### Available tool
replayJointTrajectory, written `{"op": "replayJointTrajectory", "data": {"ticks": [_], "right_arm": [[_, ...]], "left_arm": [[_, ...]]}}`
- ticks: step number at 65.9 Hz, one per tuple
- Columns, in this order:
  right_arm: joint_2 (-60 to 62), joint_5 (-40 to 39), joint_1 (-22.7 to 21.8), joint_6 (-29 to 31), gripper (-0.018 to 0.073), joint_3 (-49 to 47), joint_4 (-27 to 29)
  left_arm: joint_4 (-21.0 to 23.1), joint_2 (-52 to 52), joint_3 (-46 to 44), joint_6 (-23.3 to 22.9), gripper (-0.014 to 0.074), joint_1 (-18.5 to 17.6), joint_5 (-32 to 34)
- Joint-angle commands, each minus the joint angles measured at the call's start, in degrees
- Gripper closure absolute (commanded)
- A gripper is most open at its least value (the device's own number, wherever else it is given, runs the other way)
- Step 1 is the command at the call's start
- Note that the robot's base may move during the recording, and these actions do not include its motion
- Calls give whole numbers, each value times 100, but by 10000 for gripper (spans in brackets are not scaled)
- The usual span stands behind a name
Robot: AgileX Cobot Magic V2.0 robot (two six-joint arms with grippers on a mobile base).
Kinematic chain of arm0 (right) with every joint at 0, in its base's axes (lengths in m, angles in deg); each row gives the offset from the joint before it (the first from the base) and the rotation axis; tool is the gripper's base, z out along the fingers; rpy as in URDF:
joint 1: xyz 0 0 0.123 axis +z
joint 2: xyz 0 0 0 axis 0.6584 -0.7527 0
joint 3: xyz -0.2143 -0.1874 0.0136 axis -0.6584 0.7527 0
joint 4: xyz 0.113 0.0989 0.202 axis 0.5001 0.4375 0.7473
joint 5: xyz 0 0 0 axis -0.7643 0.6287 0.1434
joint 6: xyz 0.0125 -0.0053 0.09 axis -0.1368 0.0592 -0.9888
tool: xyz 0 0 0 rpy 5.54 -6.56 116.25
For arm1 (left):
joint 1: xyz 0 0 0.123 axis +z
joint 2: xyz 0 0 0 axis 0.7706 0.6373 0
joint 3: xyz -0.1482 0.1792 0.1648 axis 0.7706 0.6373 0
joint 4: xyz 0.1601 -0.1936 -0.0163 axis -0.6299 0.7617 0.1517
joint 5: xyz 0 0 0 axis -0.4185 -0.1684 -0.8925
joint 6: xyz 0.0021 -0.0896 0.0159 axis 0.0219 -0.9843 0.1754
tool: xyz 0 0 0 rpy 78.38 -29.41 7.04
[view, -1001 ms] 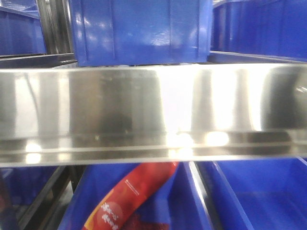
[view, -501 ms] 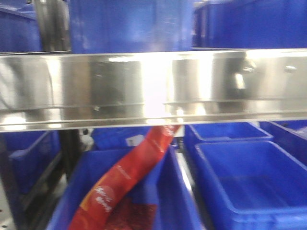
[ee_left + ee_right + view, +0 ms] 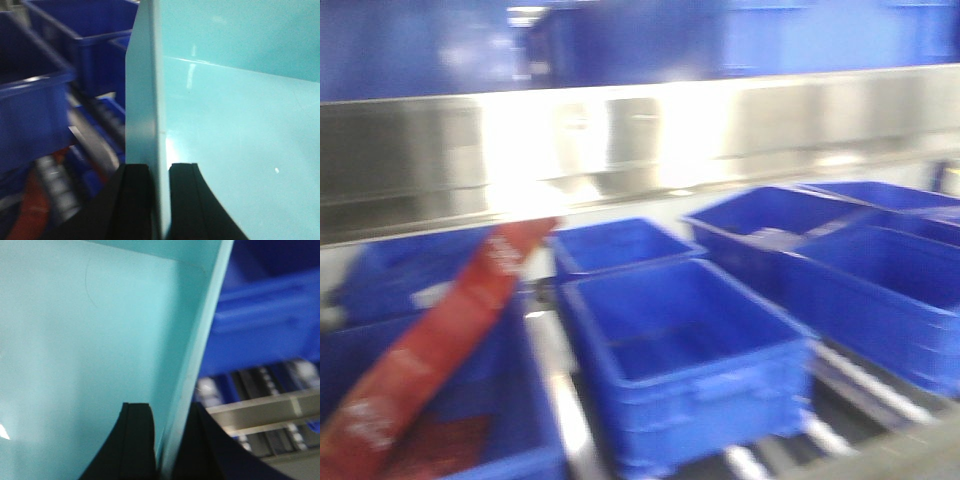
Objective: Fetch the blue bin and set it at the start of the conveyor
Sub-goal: 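Hold the teal bin with both grippers while driving to the conveyor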
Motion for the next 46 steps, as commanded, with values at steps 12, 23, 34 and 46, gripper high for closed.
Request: {"op": "replayJointTrajectory", "data": {"ticks": [12, 23, 34, 46], "right_arm": [[79, -241, -54, 180, 712, -50, -146], [79, -241, -54, 180, 712, -50, -146], [79, -241, -54, 180, 712, -50, -146], [79, -241, -54, 180, 712, -50, -146]], "left_arm": [[139, -62, -47, -85, 708, 8, 338], [139, -62, -47, -85, 708, 8, 338], [139, -62, -47, -85, 708, 8, 338], [139, -62, -47, -85, 708, 8, 338]]}}
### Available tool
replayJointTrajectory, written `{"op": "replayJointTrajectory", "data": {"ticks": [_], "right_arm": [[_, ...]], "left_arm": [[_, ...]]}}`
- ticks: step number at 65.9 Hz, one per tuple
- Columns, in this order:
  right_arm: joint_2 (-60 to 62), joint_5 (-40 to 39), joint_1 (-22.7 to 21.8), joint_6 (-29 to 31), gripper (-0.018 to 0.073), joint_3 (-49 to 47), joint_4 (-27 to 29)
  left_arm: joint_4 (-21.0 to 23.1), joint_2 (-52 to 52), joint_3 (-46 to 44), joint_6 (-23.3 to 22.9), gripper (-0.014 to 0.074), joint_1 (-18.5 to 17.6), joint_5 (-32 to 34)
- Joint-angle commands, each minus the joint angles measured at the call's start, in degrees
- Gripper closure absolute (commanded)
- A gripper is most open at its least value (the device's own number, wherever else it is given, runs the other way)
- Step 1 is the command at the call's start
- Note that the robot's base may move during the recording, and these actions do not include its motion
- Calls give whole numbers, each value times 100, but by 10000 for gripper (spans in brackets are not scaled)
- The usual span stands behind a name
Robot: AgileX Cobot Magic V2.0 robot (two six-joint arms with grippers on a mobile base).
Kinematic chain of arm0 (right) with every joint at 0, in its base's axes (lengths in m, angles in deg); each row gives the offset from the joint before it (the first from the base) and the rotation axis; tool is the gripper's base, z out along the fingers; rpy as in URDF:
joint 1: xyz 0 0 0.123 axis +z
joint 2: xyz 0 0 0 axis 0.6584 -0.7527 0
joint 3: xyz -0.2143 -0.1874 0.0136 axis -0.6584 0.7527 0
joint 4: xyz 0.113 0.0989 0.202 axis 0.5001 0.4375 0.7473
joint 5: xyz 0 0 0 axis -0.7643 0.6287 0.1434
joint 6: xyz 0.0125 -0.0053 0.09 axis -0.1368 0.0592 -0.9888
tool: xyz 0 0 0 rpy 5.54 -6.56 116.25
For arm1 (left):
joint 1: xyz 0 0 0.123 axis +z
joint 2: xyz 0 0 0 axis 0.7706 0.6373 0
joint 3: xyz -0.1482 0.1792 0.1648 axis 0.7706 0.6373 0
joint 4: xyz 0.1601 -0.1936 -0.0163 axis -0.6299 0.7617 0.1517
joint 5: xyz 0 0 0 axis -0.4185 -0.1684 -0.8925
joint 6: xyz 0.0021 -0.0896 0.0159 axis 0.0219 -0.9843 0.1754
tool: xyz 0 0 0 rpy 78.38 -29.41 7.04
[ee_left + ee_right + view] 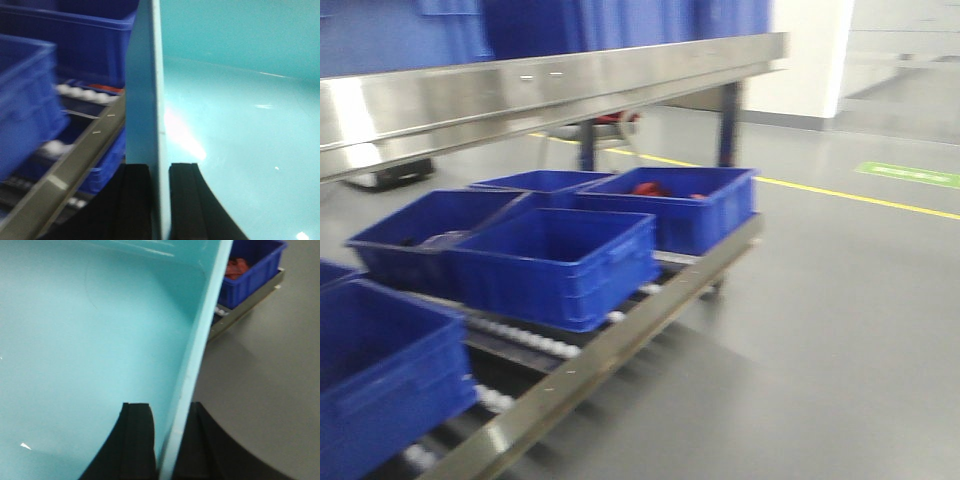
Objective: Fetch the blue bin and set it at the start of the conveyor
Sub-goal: 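Hold the teal bin with both grippers while driving to the conveyor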
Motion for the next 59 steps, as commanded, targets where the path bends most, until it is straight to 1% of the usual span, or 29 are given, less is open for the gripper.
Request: {"op": "replayJointTrajectory", "data": {"ticks": [1, 59], "right_arm": [[79, -230, -44, 180, 712, -50, -136], [79, -230, -44, 180, 712, -50, -136]], "left_arm": [[139, -62, -47, -85, 708, 8, 334], [139, -62, -47, -85, 708, 8, 334]]}}
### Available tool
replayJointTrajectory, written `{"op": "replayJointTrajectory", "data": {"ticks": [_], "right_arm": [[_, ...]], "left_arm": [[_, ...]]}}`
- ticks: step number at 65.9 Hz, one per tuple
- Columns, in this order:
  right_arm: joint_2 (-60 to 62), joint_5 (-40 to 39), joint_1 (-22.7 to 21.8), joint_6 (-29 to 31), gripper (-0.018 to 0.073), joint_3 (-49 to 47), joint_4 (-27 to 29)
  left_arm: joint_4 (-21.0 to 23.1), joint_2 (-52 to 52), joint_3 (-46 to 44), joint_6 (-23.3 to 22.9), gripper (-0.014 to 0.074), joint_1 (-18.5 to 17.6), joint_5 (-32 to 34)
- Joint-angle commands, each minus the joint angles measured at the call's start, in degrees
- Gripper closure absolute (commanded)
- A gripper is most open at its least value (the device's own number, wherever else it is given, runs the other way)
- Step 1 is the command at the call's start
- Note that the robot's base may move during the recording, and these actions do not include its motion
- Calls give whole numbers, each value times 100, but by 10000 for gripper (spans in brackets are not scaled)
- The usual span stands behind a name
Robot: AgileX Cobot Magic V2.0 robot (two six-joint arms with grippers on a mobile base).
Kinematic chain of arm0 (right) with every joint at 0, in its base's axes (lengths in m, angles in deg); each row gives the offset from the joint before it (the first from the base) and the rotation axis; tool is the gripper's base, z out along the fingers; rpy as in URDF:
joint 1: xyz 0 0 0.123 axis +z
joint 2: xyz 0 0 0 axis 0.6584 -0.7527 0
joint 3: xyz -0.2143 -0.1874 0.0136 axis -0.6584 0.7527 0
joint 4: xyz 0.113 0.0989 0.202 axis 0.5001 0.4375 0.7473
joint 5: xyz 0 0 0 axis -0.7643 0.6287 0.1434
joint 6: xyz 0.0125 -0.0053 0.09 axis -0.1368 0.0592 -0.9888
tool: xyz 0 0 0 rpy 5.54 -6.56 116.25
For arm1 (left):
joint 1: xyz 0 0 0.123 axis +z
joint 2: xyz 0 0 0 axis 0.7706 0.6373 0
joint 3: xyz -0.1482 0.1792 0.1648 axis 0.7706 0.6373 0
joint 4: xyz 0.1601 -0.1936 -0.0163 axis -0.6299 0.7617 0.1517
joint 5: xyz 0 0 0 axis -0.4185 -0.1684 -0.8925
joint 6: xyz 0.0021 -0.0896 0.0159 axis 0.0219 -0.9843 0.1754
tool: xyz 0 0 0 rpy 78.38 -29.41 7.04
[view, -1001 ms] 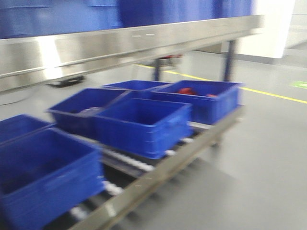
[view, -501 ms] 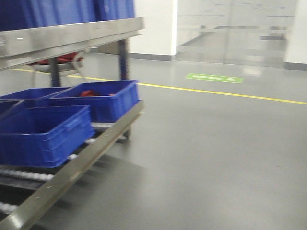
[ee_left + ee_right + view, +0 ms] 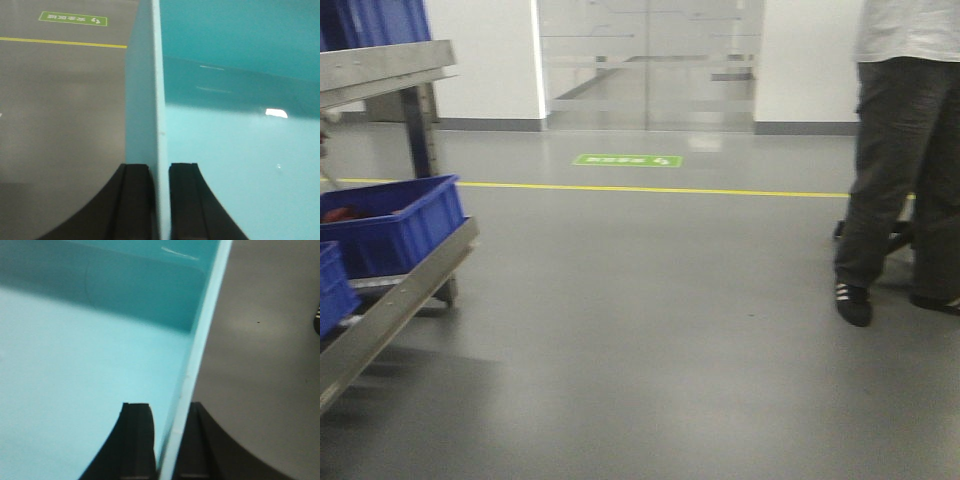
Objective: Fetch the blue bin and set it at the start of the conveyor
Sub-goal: 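Hold the teal bin with both grippers while driving to the conveyor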
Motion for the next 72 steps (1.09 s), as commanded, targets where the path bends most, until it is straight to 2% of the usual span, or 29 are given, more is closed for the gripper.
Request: {"op": "replayJointTrajectory", "data": {"ticks": [1, 72], "right_arm": [[79, -230, -33, 180, 712, -50, -136], [79, -240, -33, 180, 712, -50, -136]], "left_arm": [[129, -62, -47, -85, 708, 8, 334], [129, -62, -47, -85, 708, 8, 334]]}}
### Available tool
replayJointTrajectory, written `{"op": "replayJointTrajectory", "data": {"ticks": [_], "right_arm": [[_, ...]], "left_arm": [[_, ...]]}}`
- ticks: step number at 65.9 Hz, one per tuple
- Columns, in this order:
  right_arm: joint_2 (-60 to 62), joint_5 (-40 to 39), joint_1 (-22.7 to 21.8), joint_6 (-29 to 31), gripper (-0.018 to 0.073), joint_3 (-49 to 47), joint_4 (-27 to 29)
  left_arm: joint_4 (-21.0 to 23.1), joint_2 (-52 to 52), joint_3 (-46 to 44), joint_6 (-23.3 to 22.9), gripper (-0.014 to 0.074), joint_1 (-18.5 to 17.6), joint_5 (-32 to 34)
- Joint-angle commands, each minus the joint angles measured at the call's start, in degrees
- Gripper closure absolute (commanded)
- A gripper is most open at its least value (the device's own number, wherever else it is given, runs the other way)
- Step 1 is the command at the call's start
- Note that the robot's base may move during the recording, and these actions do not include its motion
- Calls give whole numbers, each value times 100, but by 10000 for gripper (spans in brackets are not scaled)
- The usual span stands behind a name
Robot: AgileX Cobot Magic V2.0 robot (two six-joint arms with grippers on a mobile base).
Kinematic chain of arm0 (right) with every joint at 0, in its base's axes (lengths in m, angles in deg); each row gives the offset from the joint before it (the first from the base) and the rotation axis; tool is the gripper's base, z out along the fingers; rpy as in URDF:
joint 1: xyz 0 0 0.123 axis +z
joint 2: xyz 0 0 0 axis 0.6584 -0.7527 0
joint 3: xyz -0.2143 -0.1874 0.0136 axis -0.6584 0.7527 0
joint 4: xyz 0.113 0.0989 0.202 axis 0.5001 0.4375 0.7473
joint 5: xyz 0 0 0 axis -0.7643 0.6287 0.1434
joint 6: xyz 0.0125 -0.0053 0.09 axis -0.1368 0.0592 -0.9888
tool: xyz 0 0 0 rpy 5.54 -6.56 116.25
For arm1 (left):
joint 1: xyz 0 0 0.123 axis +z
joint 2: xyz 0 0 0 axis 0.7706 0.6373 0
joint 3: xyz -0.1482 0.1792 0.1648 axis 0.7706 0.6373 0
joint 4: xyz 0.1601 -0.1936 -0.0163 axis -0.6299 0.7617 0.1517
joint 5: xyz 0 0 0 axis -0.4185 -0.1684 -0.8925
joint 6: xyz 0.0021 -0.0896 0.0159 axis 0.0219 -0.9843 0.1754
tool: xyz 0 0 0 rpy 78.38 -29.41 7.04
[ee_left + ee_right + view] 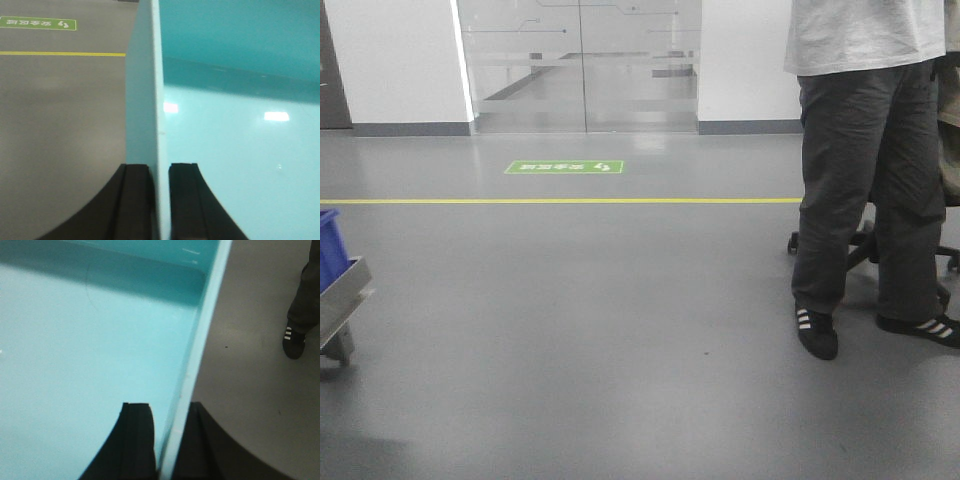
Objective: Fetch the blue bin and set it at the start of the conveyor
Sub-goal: 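Hold the teal bin with both grippers while driving to the conveyor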
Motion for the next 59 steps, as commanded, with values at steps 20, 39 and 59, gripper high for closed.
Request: {"op": "replayJointTrajectory", "data": {"ticks": [20, 39, 59], "right_arm": [[63, -240, -33, 180, 712, -50, -125], [63, -240, -33, 180, 712, -50, -125], [63, -334, -33, 180, 712, -50, -125]], "left_arm": [[118, -62, -47, -85, 708, 8, 334], [118, -62, -47, -85, 708, 8, 334], [118, -62, -47, -85, 708, 8, 334]]}}
